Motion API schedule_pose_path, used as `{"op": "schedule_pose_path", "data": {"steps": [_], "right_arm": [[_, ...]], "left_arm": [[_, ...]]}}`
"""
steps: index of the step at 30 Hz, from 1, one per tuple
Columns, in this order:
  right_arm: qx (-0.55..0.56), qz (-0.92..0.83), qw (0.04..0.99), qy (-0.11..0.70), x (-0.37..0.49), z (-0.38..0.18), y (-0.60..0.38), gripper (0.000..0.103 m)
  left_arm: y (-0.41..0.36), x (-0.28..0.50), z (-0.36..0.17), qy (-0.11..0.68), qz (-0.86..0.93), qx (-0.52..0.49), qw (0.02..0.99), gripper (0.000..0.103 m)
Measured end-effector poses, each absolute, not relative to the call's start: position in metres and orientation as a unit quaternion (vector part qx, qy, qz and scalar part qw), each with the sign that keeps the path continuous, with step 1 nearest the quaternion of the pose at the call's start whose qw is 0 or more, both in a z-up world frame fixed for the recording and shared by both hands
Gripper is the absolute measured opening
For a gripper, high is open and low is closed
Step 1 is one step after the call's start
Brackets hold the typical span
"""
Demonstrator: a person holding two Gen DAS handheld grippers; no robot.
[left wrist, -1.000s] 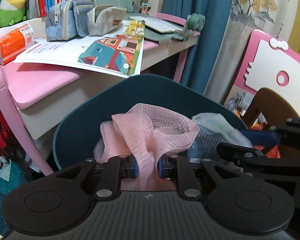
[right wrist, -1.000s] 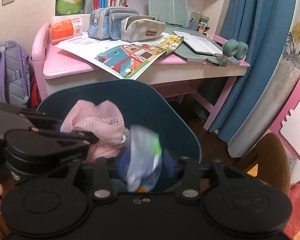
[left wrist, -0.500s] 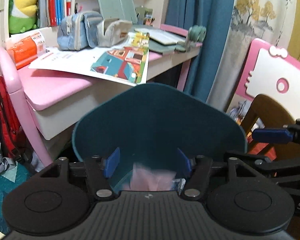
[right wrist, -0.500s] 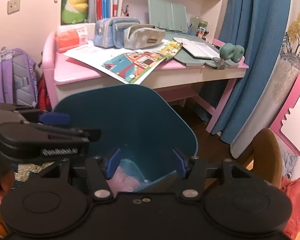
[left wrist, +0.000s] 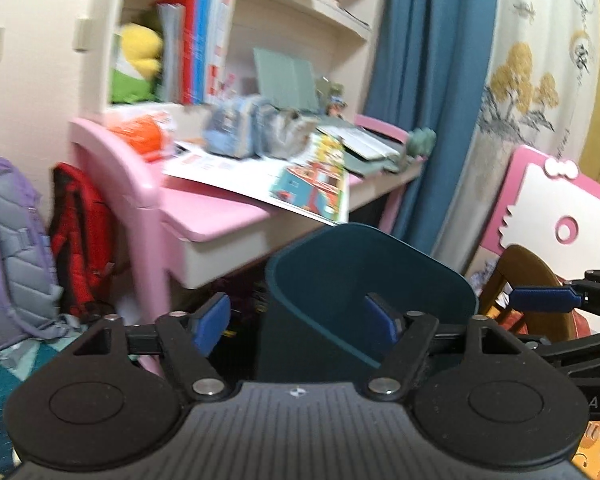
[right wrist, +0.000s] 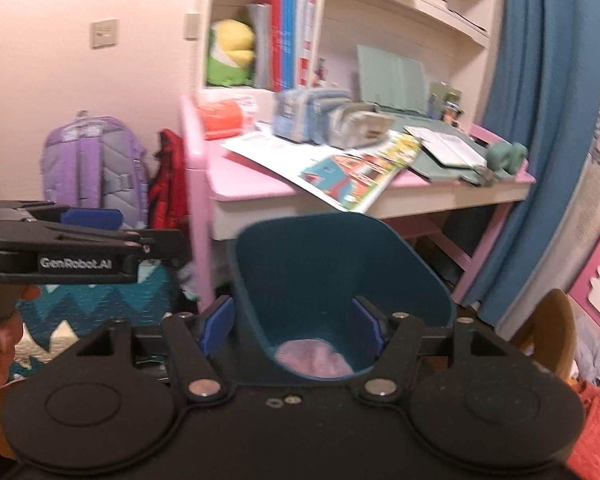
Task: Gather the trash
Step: 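Open left tool over bin while right tool releases clear wrapper into it, then swing both tools back down toward the trash pile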
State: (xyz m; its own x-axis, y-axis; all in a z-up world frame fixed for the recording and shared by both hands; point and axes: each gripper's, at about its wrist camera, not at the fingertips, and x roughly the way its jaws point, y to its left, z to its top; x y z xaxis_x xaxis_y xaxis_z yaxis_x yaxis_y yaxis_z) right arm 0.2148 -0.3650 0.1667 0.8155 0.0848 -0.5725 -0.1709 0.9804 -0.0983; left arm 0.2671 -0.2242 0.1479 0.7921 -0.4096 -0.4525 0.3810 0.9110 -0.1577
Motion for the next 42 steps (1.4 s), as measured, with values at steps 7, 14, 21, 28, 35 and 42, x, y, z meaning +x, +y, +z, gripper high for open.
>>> {"op": "schedule_pose_path", "data": {"steps": [7, 14, 21, 28, 35, 42], "right_arm": [[-0.082, 0.123, 0.947, 0.287, 0.197, 0.168, -0.308, 0.072], [-0.087, 0.195, 0.935, 0.282, 0.186, 0.149, -0.244, 0.085], [-0.077, 0.264, 0.919, 0.282, 0.182, 0.104, -0.185, 0.095], [-0.072, 0.297, 0.907, 0.291, 0.189, 0.038, -0.138, 0.101], [-0.070, 0.294, 0.899, 0.317, 0.205, -0.045, -0.096, 0.102], [-0.037, 0.267, 0.891, 0.364, 0.225, -0.132, -0.073, 0.102]], "left_arm": [[-0.152, 0.228, 0.155, 0.215, -0.161, -0.026, 0.963, 0.083], [-0.075, 0.189, 0.142, 0.202, -0.100, -0.028, 0.974, 0.084], [-0.005, 0.155, 0.107, 0.204, -0.054, -0.042, 0.976, 0.086], [0.052, 0.139, 0.054, 0.215, 0.000, -0.084, 0.973, 0.103], [0.091, 0.139, -0.023, 0.228, 0.062, -0.098, 0.967, 0.103], [0.119, 0.152, -0.101, 0.269, 0.088, -0.139, 0.949, 0.103]]}}
